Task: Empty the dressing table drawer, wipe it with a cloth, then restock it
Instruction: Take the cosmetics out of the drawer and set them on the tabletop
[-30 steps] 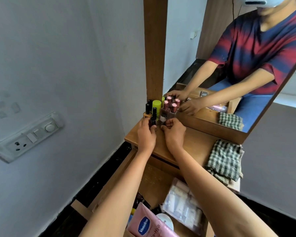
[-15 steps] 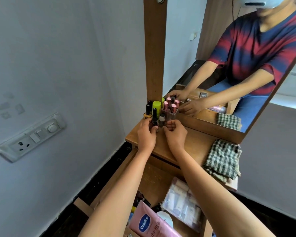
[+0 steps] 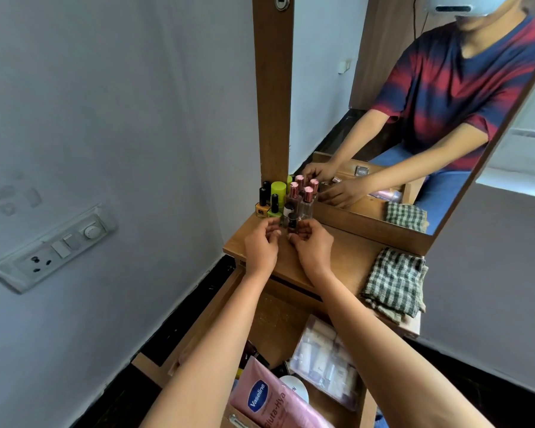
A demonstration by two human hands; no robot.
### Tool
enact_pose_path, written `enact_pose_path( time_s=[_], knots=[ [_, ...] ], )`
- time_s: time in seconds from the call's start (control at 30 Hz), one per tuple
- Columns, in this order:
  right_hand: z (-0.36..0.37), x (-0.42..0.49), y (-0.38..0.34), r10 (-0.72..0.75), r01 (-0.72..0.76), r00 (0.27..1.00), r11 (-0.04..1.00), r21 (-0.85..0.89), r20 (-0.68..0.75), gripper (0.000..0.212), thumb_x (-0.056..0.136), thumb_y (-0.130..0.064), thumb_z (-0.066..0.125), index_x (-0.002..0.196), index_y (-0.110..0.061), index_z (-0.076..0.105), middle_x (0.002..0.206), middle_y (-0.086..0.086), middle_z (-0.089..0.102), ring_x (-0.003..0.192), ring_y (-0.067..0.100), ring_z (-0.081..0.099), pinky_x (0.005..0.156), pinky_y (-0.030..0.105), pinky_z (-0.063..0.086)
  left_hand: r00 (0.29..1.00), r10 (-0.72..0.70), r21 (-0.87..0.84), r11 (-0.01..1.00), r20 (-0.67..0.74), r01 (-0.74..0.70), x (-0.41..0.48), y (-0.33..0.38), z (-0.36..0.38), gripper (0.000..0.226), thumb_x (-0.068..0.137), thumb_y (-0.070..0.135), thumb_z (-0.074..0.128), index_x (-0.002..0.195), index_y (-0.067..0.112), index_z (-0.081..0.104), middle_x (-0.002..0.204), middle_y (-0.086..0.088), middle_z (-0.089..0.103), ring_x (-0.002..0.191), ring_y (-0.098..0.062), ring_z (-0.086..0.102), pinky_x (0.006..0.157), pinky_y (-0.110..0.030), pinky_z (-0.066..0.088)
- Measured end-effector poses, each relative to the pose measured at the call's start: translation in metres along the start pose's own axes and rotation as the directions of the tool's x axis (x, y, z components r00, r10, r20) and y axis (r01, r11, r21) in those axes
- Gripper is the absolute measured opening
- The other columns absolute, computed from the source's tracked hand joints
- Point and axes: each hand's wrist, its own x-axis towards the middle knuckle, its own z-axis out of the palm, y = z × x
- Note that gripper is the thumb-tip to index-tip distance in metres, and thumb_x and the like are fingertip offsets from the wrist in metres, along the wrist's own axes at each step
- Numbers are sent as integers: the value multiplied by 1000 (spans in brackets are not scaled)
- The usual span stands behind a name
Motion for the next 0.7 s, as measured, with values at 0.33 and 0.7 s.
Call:
enact_pose_path(
  time_s=[0.33,0.7],
  knots=[
    [10,9,1,81,-81,990,997,4,-119,21,84,-3,67,104,-8,61,93,0,63,82,8,58,75,19,51,999,24,125,992,35,-28,1,-4,11,34,94,12,57,128,12,59,115,-4,68,106,-15,63,85,-19,47],
    [13,14,0,119,-123,978,992,-10,-170,22,85,-12,70,105,-10,60,97,1,64,87,12,60,75,22,47,998,31,203,978,45,-40,0,-5,13,37,97,17,51,135,18,54,123,-1,65,112,-15,61,80,-17,40]
  ],
)
